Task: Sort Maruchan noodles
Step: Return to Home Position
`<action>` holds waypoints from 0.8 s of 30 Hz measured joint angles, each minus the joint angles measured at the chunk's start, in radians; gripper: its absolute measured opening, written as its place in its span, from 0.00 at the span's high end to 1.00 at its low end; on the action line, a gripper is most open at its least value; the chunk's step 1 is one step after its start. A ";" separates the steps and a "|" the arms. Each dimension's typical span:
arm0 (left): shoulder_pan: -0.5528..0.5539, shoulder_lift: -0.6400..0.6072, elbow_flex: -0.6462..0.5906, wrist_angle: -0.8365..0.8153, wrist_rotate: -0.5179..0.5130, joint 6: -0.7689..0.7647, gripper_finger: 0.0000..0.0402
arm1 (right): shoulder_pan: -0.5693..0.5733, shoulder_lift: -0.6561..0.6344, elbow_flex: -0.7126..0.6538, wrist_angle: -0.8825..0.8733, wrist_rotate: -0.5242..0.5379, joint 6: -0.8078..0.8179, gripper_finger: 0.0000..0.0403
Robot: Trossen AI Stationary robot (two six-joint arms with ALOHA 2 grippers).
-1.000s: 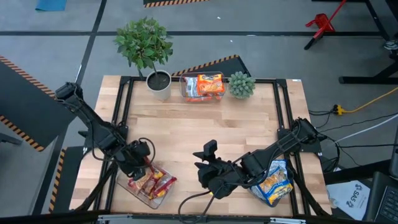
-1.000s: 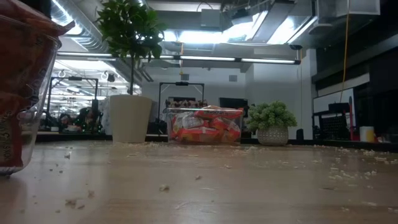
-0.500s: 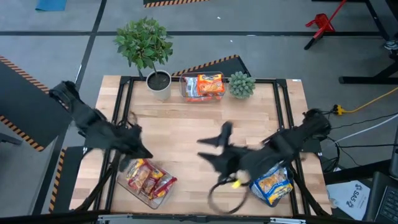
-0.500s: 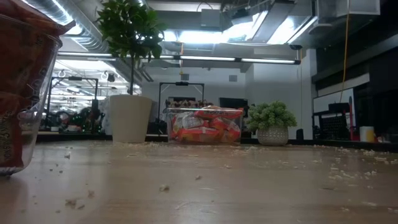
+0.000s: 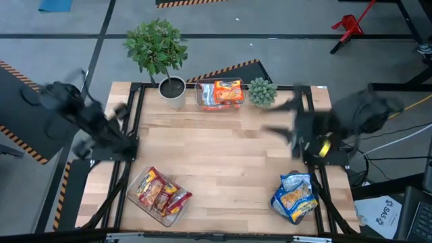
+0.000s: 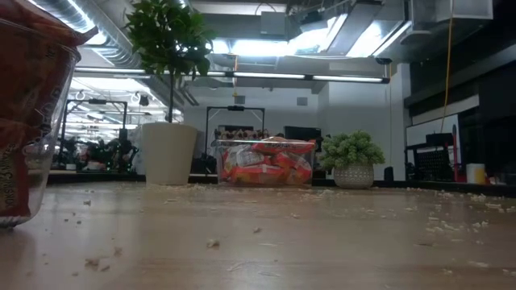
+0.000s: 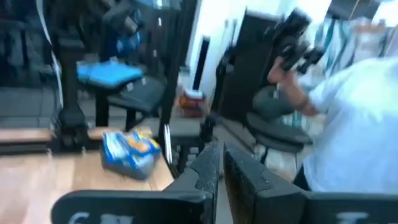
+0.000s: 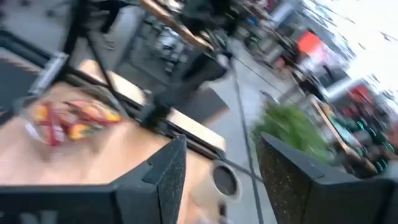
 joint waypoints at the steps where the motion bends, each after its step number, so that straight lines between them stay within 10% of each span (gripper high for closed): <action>1: 0.005 -0.031 -0.003 -0.002 0.001 0.005 0.95 | -0.020 -0.035 -0.014 -0.018 -0.011 0.016 0.55; 9: 0.029 -0.360 -0.231 0.066 -0.066 0.001 0.96 | -0.122 -0.388 -0.430 0.077 -0.027 0.068 0.55; 18: 0.028 -0.696 -0.635 0.270 -0.031 -0.059 0.98 | -0.233 -0.947 -1.372 0.865 -0.154 0.121 0.55; 24: 0.024 -0.700 -0.738 0.337 0.015 -0.092 0.98 | -0.282 -1.200 -1.875 1.283 -0.227 0.229 0.55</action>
